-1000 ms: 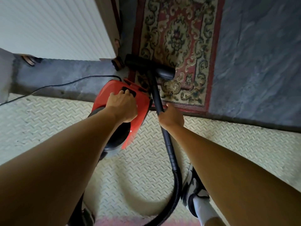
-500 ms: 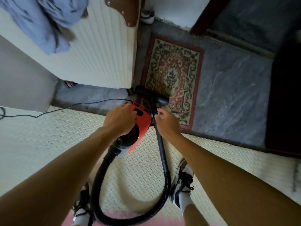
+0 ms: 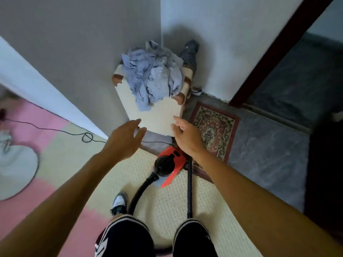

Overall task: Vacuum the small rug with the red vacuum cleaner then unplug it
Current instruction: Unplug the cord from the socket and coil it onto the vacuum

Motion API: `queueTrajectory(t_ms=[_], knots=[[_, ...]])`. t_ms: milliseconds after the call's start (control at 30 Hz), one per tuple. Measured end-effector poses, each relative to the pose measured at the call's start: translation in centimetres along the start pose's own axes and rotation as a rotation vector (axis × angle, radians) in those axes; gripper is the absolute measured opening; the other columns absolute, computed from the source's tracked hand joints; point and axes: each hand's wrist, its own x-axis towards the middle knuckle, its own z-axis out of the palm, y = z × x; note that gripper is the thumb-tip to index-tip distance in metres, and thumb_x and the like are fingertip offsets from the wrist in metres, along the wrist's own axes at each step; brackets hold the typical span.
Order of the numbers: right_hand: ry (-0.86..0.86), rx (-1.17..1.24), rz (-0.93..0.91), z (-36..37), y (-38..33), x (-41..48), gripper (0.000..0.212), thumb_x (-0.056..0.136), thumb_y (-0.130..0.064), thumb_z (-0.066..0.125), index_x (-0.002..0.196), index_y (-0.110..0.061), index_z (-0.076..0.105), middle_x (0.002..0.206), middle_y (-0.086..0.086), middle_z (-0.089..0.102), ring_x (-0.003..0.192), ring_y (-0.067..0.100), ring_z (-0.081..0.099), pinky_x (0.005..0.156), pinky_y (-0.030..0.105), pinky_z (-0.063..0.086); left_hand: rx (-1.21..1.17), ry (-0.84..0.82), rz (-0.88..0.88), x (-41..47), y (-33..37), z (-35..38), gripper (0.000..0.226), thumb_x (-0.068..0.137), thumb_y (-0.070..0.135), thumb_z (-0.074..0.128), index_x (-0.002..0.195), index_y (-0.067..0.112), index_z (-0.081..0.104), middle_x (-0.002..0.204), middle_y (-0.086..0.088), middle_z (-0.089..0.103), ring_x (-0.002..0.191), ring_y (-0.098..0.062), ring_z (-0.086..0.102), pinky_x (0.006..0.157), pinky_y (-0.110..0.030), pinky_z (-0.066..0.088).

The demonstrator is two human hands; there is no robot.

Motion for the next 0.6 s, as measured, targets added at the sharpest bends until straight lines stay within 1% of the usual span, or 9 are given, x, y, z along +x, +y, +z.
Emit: queueTrajectory(t_ms=[67, 167, 200, 233, 300, 367, 467, 600], knots=[[-0.041, -0.026, -0.096, -1.9, -2.7, -2.2, 0.044, 0.097, -0.034, 0.049, 0.138, -0.02, 0.049, 0.139, 0.005, 0.054, 0.128, 0.017, 0.049, 0.105, 0.025, 0.037, -0.024, 0.076, -0.052, -4.3, 1.7, -1.8, 0.055, 0.096, 0.048, 0.034, 0.142, 0.019, 0.038, 0.149, -0.004, 0.039, 0.135, -0.024, 0.038, 0.111, -0.038, 0.028], [-0.114, -0.094, -0.238, -4.7, -6.9, -5.4, 0.045, 0.097, -0.036, 0.049, 0.138, -0.019, 0.049, 0.138, 0.005, 0.054, 0.129, 0.018, 0.048, 0.108, 0.034, 0.039, -0.055, 0.179, -0.13, -10.1, 4.8, -4.6, 0.052, 0.097, 0.046, 0.037, 0.143, 0.022, 0.037, 0.149, -0.002, 0.04, 0.135, -0.023, 0.039, 0.11, -0.036, 0.029], [-0.136, -0.115, -0.288, -5.5, -8.4, -6.5, 0.045, 0.097, -0.036, 0.049, 0.138, -0.018, 0.049, 0.137, 0.005, 0.055, 0.129, 0.018, 0.047, 0.108, 0.033, 0.037, -0.041, 0.207, -0.147, -11.9, 5.5, -5.5, 0.054, 0.096, 0.049, 0.036, 0.143, 0.023, 0.036, 0.149, -0.001, 0.04, 0.134, -0.023, 0.04, 0.11, -0.037, 0.03], [-0.152, -0.136, -0.337, -6.3, -9.9, -7.7, 0.045, 0.097, -0.036, 0.049, 0.138, -0.018, 0.049, 0.136, 0.004, 0.056, 0.13, 0.017, 0.046, 0.108, 0.028, 0.034, -0.023, 0.231, -0.157, -13.7, 6.4, -6.6, 0.057, 0.094, 0.052, 0.034, 0.143, 0.023, 0.036, 0.149, 0.0, 0.039, 0.134, -0.022, 0.04, 0.111, -0.038, 0.031], [-0.172, -0.175, -0.437, -7.6, -12.8, -10.1, 0.044, 0.097, -0.037, 0.048, 0.138, -0.019, 0.049, 0.136, 0.002, 0.057, 0.129, 0.016, 0.045, 0.103, 0.021, 0.03, -0.003, 0.277, -0.194, -17.0, 7.7, -8.8, 0.066, 0.088, 0.059, 0.029, 0.144, 0.024, 0.035, 0.149, 0.0, 0.039, 0.136, -0.022, 0.039, 0.113, -0.041, 0.031], [-0.2, -0.204, -0.509, -8.3, -15.8, -12.4, 0.045, 0.097, -0.04, 0.048, 0.138, -0.021, 0.048, 0.137, 0.001, 0.056, 0.127, 0.016, 0.049, 0.102, 0.024, 0.034, 0.016, 0.334, -0.224, -20.1, 8.6, -11.3, 0.067, 0.088, 0.059, 0.029, 0.144, 0.023, 0.034, 0.15, 0.0, 0.038, 0.137, -0.02, 0.036, 0.114, -0.041, 0.029], [-0.261, -0.261, -0.612, -8.3, -19.9, -16.0, 0.046, 0.097, -0.042, 0.046, 0.139, -0.023, 0.047, 0.14, -0.002, 0.053, 0.128, 0.015, 0.049, 0.103, 0.027, 0.037, 0.076, 0.444, -0.242, -25.1, 8.6, -14.7, 0.06, 0.093, 0.052, 0.035, 0.143, 0.02, 0.036, 0.148, -0.002, 0.04, 0.137, -0.019, 0.037, 0.113, -0.036, 0.029], [-0.282, -0.208, -0.723, -6.3, -25.7, -21.2, 0.043, 0.099, -0.032, 0.046, 0.14, -0.02, 0.046, 0.141, -0.002, 0.051, 0.131, 0.015, 0.047, 0.105, 0.026, 0.036, 0.062, 0.549, -0.281, -31.9, 7.2, -18.8, 0.057, 0.092, 0.057, 0.034, 0.143, 0.031, 0.036, 0.149, -0.001, 0.04, 0.137, -0.018, 0.036, 0.111, -0.036, 0.028]])
